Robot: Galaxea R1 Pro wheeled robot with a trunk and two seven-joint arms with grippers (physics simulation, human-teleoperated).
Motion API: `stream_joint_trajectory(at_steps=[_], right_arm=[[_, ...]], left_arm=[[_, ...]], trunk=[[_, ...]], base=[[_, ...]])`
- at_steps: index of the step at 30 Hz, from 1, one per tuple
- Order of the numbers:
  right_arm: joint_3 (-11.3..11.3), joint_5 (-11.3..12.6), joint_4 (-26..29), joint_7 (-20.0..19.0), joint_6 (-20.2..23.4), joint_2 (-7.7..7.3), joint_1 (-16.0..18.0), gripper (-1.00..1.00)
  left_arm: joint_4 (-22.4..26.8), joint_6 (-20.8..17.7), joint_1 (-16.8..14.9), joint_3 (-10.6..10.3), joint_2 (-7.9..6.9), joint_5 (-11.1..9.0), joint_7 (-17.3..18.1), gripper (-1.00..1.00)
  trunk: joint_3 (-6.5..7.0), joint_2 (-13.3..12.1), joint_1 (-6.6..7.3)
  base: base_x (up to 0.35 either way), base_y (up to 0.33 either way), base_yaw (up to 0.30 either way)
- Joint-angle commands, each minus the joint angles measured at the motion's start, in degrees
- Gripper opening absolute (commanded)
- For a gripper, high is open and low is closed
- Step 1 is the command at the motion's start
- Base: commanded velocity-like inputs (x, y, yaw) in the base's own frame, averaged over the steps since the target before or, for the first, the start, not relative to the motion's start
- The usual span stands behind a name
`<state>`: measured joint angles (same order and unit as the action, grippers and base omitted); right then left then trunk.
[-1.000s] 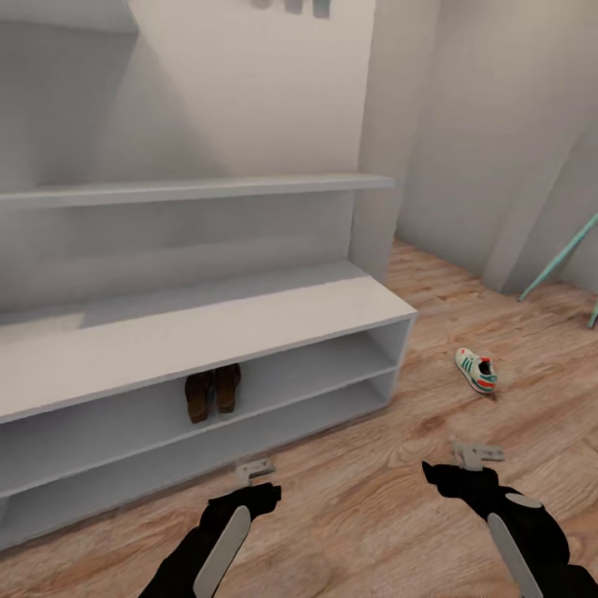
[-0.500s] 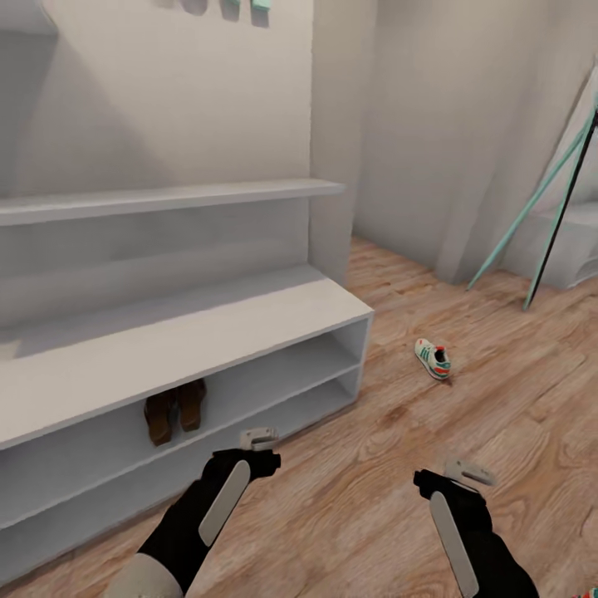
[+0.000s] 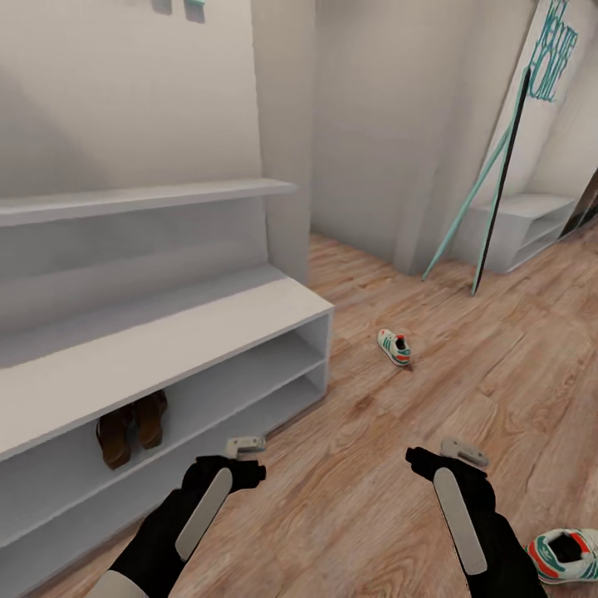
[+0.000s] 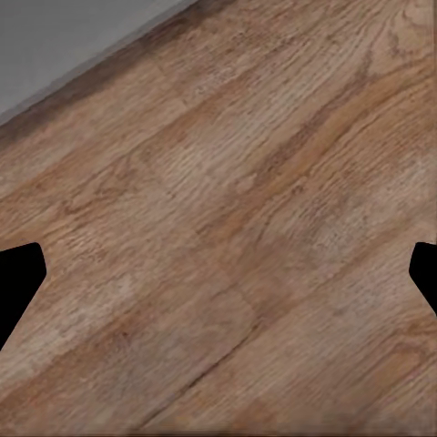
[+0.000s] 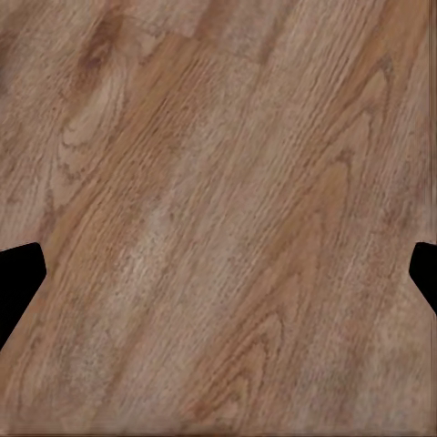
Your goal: Pick up the two gym shoes and the two sandals from the corridor floor and place them onto the hallstand (shoe rack) in the corridor, making sure they are on the rack and not on the floor. Arrange them so the two gym shoes are next to each other and the two sandals are next to each other.
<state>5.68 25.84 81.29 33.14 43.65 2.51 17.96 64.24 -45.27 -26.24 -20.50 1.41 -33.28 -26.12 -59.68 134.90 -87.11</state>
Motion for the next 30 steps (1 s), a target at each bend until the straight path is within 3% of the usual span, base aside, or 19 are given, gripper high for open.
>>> stream_joint_trajectory(at_steps=[1,6,13,19,30], right_arm=[[0.01,0.23,-0.05,-0.02,0.29,-0.07,-0.01,1.00],[0.31,0.89,-3.31,-0.07,0.90,-1.15,0.08,1.00],[0.34,1.30,-6.12,-0.12,1.06,-3.51,0.09,1.00],[0.31,1.38,-6.55,-0.13,1.08,-4.04,0.07,1.00],[0.30,1.40,-7.04,-0.10,-0.52,-4.11,0.06,1.00]], left_arm=[[-0.02,0.03,0.26,0.04,-0.39,-0.17,0.20,1.00],[-0.06,1.11,2.11,0.14,-1.68,-0.53,1.77,1.00],[-0.58,4.93,3.46,-0.06,-1.04,-0.77,2.74,1.00],[-4.39,7.55,3.75,-0.13,0.75,-0.59,3.06,1.00],[-8.68,13.00,4.47,0.33,0.28,-0.38,2.75,1.00]], trunk=[[-0.01,0.00,0.00],[-0.05,0.00,0.00],[-0.06,0.00,0.00],[-0.07,0.00,0.00],[-0.07,0.00,0.00]], base=[[0.000,0.000,-0.299],[0.000,0.000,-0.299],[0.000,0.000,-0.299],[0.000,0.000,-0.299],[0.000,0.000,-0.298]])
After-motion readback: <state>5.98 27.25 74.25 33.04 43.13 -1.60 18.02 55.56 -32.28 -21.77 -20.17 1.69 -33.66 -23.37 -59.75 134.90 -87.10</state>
